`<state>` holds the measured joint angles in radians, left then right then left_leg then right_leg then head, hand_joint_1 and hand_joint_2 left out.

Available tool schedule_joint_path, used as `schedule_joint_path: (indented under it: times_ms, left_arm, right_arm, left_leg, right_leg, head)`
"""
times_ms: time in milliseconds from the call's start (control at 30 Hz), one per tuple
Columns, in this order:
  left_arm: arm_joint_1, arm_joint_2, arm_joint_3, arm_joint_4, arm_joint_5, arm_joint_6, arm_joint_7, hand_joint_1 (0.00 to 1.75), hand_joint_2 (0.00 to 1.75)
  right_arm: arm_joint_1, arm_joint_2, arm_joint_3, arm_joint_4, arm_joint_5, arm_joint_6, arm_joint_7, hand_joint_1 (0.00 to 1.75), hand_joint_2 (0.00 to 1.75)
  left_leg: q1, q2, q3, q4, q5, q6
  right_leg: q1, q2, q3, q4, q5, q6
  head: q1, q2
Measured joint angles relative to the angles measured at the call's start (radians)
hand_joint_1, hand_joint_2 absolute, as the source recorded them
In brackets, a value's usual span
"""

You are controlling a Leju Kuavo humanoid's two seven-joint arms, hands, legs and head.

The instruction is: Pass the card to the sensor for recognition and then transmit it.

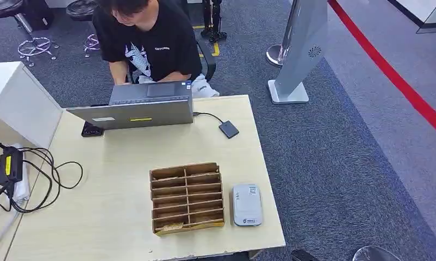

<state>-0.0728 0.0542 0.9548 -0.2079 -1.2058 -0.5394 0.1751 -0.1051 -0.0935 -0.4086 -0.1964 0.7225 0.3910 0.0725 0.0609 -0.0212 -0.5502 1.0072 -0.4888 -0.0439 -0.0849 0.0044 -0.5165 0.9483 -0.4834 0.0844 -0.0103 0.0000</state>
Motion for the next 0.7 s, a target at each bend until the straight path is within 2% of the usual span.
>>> schedule_joint_path:
  times_ms: [133, 200, 333, 467, 567, 700]
  left_arm:
    - [0.0, 0.0, 0.0, 0.0, -0.024, 0.018, 0.0, 0.0, 0.0]
    - [0.0, 0.0, -0.011, 0.0, -0.085, 0.088, -0.005, 0.0, 0.0]
    - [0.0, 0.0, -0.083, 0.0, -0.222, 0.278, -0.041, 0.0, 0.0]
    - [0.0, -0.004, -0.16, 0.0, -0.297, 0.406, -0.066, 0.0, 0.0]
    - [0.0, -0.009, -0.206, 0.0, -0.324, 0.451, -0.075, 0.0, 0.0]
    - [0.0, -0.013, -0.244, 0.0, -0.33, 0.47, -0.084, 0.0, 0.0]
  right_arm:
    - [-0.001, 0.0, 0.0, 0.0, 0.005, -0.008, 0.006, 0.0, 0.0]
    - [-0.001, 0.0, 0.0, 0.0, 0.019, -0.053, 0.012, 0.0, 0.0]
    - [-0.005, 0.0, 0.001, 0.0, 0.066, -0.184, 0.022, 0.0, 0.0]
    - [-0.005, 0.001, 0.019, 0.0, 0.126, -0.321, 0.048, 0.0, 0.0]
    - [-0.004, 0.001, 0.029, 0.0, 0.154, -0.393, 0.077, 0.0, 0.0]
    - [-0.004, 0.002, 0.034, 0.002, 0.161, -0.407, 0.089, 0.0, 0.0]
  left_leg:
    - [0.0, 0.0, 0.0, 0.0, 0.0, 0.0]
    - [0.0, 0.0, 0.0, 0.0, 0.0, 0.0]
    - [0.0, 0.0, 0.0, 0.0, 0.0, 0.0]
    - [0.0, 0.0, 0.0, 0.0, 0.0, 0.0]
    - [0.0, 0.0, 0.0, 0.0, 0.0, 0.0]
    - [0.0, 0.0, 0.0, 0.0, 0.0, 0.0]
  right_leg:
    - [0.0, 0.0, 0.0, 0.0, 0.0, 0.0]
    - [0.0, 0.0, 0.0, 0.0, 0.0, 0.0]
    - [0.0, 0.0, 0.0, 0.0, 0.0, 0.0]
    - [0.0, 0.0, 0.0, 0.0, 0.0, 0.0]
    - [0.0, 0.0, 0.0, 0.0, 0.0, 0.0]
    - [0.0, 0.0, 0.0, 0.0, 0.0, 0.0]
  head:
    - [0.0, 0.0]
    - [0.0, 0.0]
    - [0.0, 0.0]
    - [0.0, 0.0]
    - [0.0, 0.0]
    - [0.0, 0.0]
